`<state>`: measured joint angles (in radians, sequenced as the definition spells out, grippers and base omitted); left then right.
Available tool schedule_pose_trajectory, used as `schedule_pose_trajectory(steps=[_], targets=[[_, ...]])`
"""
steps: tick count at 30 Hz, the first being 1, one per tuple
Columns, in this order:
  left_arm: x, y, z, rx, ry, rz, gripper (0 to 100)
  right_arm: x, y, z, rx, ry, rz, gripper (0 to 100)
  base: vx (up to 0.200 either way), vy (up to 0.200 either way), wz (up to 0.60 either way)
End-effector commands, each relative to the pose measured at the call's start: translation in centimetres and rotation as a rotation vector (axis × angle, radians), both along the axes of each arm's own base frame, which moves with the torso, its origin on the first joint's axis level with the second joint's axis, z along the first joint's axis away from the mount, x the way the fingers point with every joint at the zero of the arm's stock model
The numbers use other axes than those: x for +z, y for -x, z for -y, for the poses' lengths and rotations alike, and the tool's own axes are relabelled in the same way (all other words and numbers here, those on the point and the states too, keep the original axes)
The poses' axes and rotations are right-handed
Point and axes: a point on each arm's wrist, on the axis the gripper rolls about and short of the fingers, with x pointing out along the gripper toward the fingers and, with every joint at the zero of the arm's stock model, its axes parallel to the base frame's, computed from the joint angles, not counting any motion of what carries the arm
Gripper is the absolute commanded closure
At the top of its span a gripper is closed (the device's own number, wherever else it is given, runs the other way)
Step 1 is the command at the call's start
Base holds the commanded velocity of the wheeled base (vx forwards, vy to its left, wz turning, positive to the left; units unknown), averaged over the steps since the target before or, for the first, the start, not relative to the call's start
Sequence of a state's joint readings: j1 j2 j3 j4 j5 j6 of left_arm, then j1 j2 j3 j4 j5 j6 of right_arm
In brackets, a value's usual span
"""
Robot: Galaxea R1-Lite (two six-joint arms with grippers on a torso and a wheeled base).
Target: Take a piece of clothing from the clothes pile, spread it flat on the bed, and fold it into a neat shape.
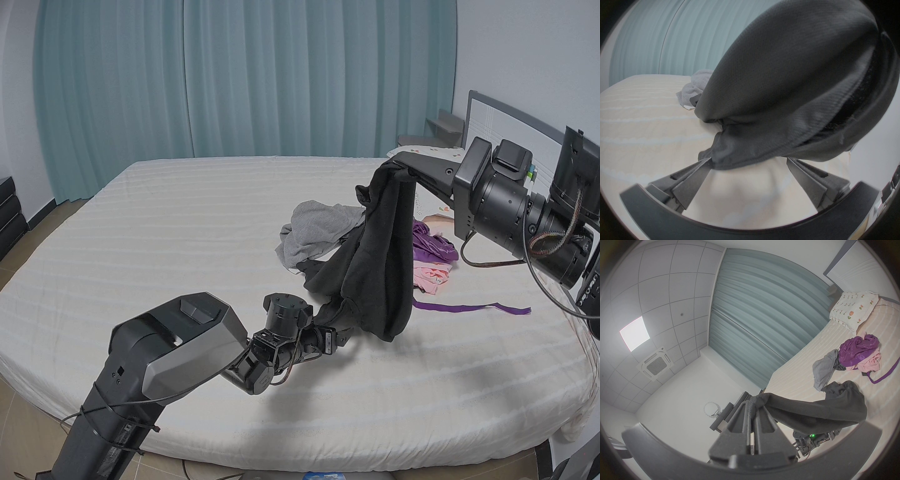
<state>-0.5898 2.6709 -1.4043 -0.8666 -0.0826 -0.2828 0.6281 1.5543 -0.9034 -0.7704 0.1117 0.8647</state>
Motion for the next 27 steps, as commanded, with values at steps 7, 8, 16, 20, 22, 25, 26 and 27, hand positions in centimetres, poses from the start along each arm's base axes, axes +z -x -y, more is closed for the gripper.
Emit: schedule_pose_trajectory(steps=[7, 8, 16, 20, 22, 25, 26, 27], targets=[[-0.6, -2.2, 0.5, 0.109, 0.017, 0.010, 100, 0.1, -0.4, 1.2, -0.043, -0.005, 0.004, 100, 0.000, 0.000, 0.00], [-0.7, -2.3, 0.2, 0.126, 0.015, 0.004, 100, 0.0, -0.6, 1.4, -0.051, -0.002, 0.000, 100, 0.000, 0.000, 0.00], [3.8, 0.5, -3.5, 0.232, 0.056, -0.075, 100, -2.1, -3.2, 3.5, -0.152, 0.034, -0.064, 100, 0.000, 0.000, 0.00], [7.2, 2.2, -5.2, 0.265, 0.099, -0.087, 100, -3.1, -4.7, 4.4, -0.199, 0.049, -0.093, 100, 0.000, 0.000, 0.00], [10.5, 3.2, -7.0, 0.300, 0.148, -0.071, 100, -4.2, -6.5, 5.0, -0.247, 0.063, -0.125, 100, 0.000, 0.000, 0.00], [15.6, 4.1, -9.8, 0.364, 0.232, -0.004, 100, -5.2, -9.8, 5.8, -0.323, 0.053, -0.137, 100, 0.000, 0.000, 0.00], [16.6, 4.3, -10.3, 0.387, 0.242, 0.020, 100, -5.5, -10.3, 5.8, -0.344, 0.053, -0.142, 100, 0.000, 0.000, 0.00], [17.8, 4.4, -10.8, 0.424, 0.256, 0.053, 100, -5.6, -10.8, 5.8, -0.373, 0.050, -0.139, 100, 0.000, 0.000, 0.00]])
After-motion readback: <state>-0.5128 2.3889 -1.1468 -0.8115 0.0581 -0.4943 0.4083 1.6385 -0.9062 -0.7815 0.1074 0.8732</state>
